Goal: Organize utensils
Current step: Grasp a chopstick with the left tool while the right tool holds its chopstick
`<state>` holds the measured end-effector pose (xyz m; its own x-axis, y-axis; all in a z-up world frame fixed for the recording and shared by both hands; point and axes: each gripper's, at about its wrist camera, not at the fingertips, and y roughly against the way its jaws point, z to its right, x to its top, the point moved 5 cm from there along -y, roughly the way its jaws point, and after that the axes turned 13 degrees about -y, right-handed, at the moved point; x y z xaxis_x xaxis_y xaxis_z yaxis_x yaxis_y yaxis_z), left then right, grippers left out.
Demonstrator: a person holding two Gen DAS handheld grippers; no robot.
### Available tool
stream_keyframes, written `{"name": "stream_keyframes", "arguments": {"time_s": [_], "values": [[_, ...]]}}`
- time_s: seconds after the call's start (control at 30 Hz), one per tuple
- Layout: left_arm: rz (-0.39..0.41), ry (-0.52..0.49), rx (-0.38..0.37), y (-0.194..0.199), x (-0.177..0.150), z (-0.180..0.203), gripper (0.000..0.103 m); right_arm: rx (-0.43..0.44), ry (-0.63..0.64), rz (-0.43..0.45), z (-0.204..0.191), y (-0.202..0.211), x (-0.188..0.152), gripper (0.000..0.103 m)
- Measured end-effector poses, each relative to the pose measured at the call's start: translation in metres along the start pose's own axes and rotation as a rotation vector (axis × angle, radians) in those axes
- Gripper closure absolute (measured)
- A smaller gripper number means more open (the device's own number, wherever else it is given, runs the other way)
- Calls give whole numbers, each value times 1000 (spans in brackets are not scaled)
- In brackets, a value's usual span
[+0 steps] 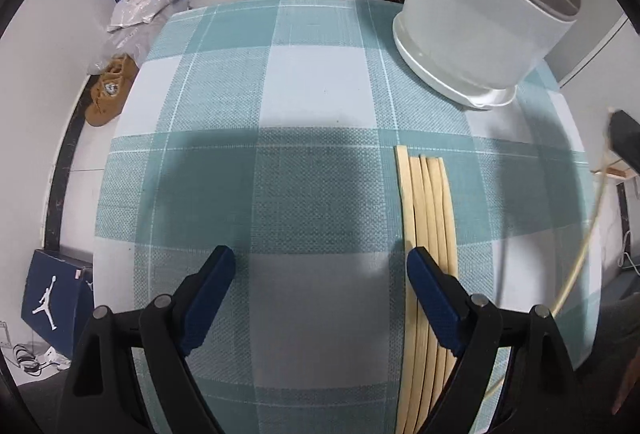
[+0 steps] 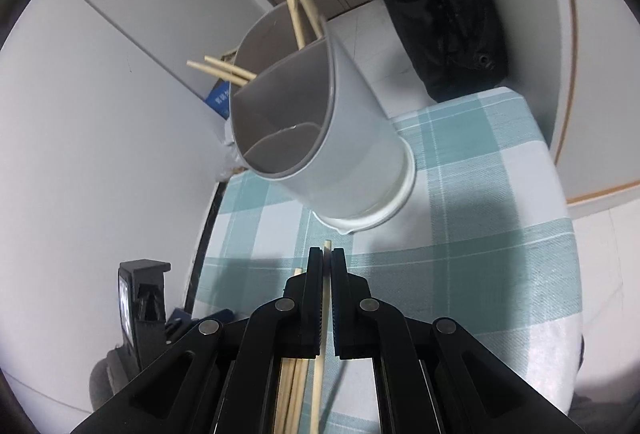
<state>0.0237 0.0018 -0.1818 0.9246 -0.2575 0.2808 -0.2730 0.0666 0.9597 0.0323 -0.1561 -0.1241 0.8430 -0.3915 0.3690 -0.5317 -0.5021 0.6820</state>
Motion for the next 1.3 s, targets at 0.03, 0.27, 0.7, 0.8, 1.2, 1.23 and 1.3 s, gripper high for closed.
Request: {"name": "stream_keyframes", "arguments": {"time_s": [0.03,0.27,0.7,0.8,1.2,1.23,1.3], "values": [[-2,5,0,0,1,-1,18,1,5,9,0,8,1,100],[-8,23,24,-2,7,-5,18,-2,25,28,5,27,-3,100],[-91,-44,43,-11,21,2,18,36,0,42,13,35,7,100],[-91,-48,37,-10,23,3,19,40,-4,41,13,36,8,100],[-69,-98,-16,-9,44,20,99,30,-7,39,14,36,8,100],[-67,-102,-12,-10,45,21,100,26,-7,40,14,36,9,100],[-49,-111,-8,-9,46,21,100,26,-6,42,13,37,9,100]]}}
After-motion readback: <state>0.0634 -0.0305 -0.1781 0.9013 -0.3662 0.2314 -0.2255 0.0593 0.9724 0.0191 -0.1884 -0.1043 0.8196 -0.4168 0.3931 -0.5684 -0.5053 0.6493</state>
